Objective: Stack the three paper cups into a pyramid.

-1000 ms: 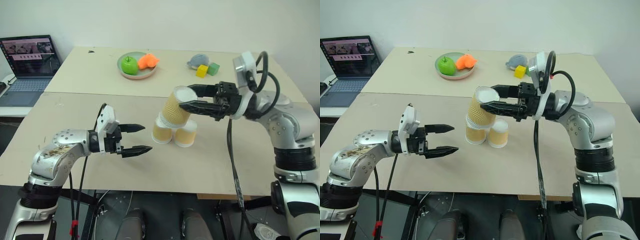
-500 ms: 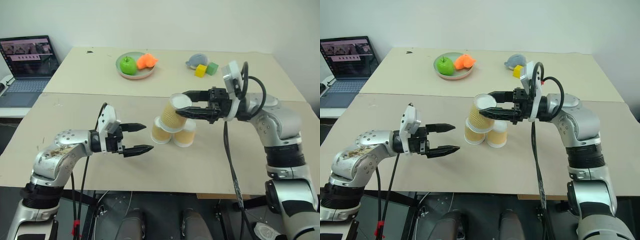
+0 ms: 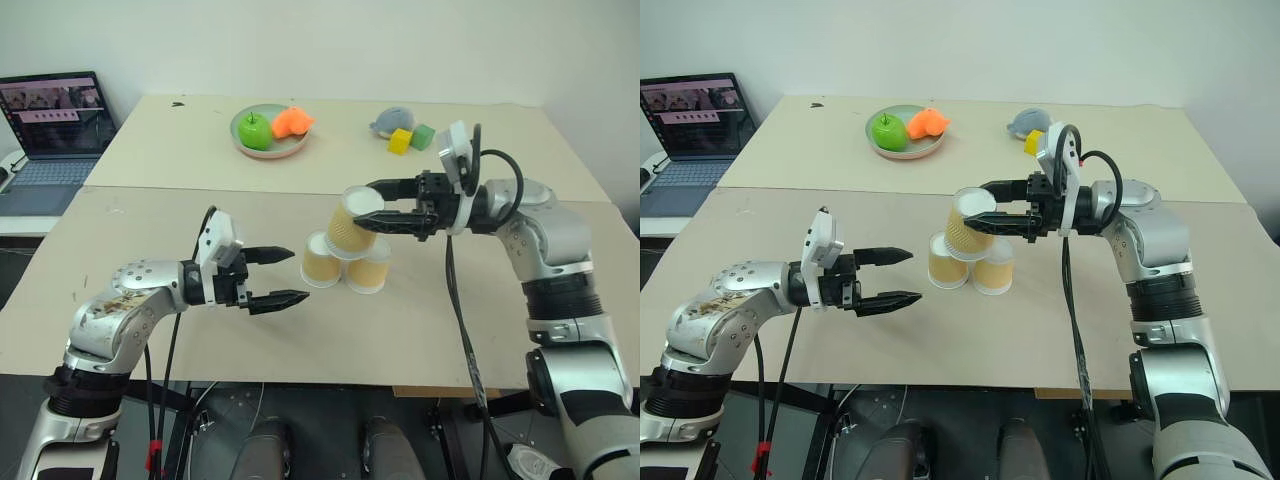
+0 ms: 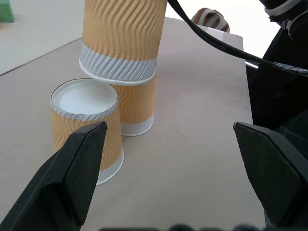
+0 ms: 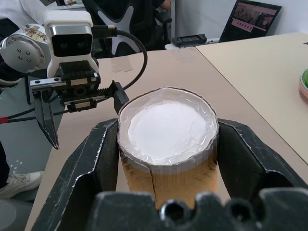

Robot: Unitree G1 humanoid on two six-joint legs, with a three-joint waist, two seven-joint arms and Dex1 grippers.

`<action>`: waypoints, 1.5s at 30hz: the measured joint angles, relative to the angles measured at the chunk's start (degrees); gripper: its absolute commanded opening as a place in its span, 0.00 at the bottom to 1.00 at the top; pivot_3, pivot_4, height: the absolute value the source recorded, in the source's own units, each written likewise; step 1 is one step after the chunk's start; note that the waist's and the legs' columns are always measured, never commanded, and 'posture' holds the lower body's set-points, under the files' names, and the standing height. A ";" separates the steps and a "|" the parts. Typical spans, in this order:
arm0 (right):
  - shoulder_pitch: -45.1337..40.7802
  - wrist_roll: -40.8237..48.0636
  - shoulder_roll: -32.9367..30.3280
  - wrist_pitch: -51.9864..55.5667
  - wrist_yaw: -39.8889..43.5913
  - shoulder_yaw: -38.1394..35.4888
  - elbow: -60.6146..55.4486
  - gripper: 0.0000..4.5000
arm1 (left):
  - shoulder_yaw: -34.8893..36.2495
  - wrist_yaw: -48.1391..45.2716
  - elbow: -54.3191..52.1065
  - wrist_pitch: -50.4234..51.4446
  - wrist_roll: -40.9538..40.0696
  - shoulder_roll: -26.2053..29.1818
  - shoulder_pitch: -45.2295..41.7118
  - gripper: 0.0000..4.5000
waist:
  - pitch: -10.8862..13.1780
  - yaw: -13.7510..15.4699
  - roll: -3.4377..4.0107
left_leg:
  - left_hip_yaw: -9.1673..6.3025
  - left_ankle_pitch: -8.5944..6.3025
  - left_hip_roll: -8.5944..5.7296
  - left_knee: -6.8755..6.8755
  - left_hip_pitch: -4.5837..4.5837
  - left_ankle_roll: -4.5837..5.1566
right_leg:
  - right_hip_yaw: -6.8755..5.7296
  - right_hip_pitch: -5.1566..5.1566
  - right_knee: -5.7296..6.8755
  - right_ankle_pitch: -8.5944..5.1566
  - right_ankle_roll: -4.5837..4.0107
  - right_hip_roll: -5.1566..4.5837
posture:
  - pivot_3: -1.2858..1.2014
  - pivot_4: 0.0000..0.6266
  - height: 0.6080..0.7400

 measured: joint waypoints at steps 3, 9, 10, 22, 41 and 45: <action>0.00 -1.04 0.16 -0.57 0.12 0.03 0.22 0.59 | 0.00 0.00 0.00 0.00 0.00 0.00 -0.02 1.00 | 0.00 0.00 0.00 | 0.00 0.00 0.00 0.00 0.00 0.00 | 0.00 0.00 0.00 0.00 0.00 0.00 | 0.52 0.24 0.53; 0.01 -2.23 0.64 -1.91 0.10 0.01 2.65 0.70 | 0.00 0.26 0.00 0.00 -0.03 -0.14 -0.05 1.00 | 0.00 0.00 0.00 | 0.00 0.00 0.00 0.00 0.00 -0.01 | 0.00 0.00 0.00 0.00 0.00 0.00 | 0.52 0.24 0.53; 0.01 -2.33 0.85 -2.34 0.03 0.01 3.24 0.81 | 0.00 0.31 0.00 0.00 -0.03 -0.17 -0.05 1.00 | 0.00 -0.01 0.00 | 0.01 0.00 0.00 0.00 0.00 -0.01 | 0.00 0.00 0.00 0.00 0.00 0.00 | 0.52 0.24 0.53; 0.11 5.25 -4.92 7.70 1.78 -6.98 0.80 1.00 | -0.13 0.17 1.11 0.01 -0.05 -1.46 -1.67 1.00 | 0.01 0.38 -0.01 | -0.02 0.00 0.00 0.01 -0.08 -0.01 | -0.03 -0.02 -0.04 0.00 0.00 -0.01 | 0.52 0.24 0.53; 29.89 0.57 -3.33 3.43 -34.45 -28.95 -21.64 1.00 | 17.74 29.14 3.92 2.25 -4.47 -15.08 3.38 1.00 | -0.01 0.29 -0.05 | 0.00 0.04 0.00 0.03 -0.06 -0.07 | 0.08 -0.05 0.14 0.01 0.02 -0.10 | 0.52 0.24 0.53; 34.43 -1.61 -0.18 1.88 -42.57 -31.81 -24.45 1.00 | 20.71 34.11 5.98 -0.01 -3.33 -16.55 3.90 1.00 | -0.01 0.45 -0.06 | 0.00 0.04 -0.01 0.01 0.02 -0.07 | 0.06 0.01 0.13 0.01 0.01 -0.09 | 0.52 0.24 0.53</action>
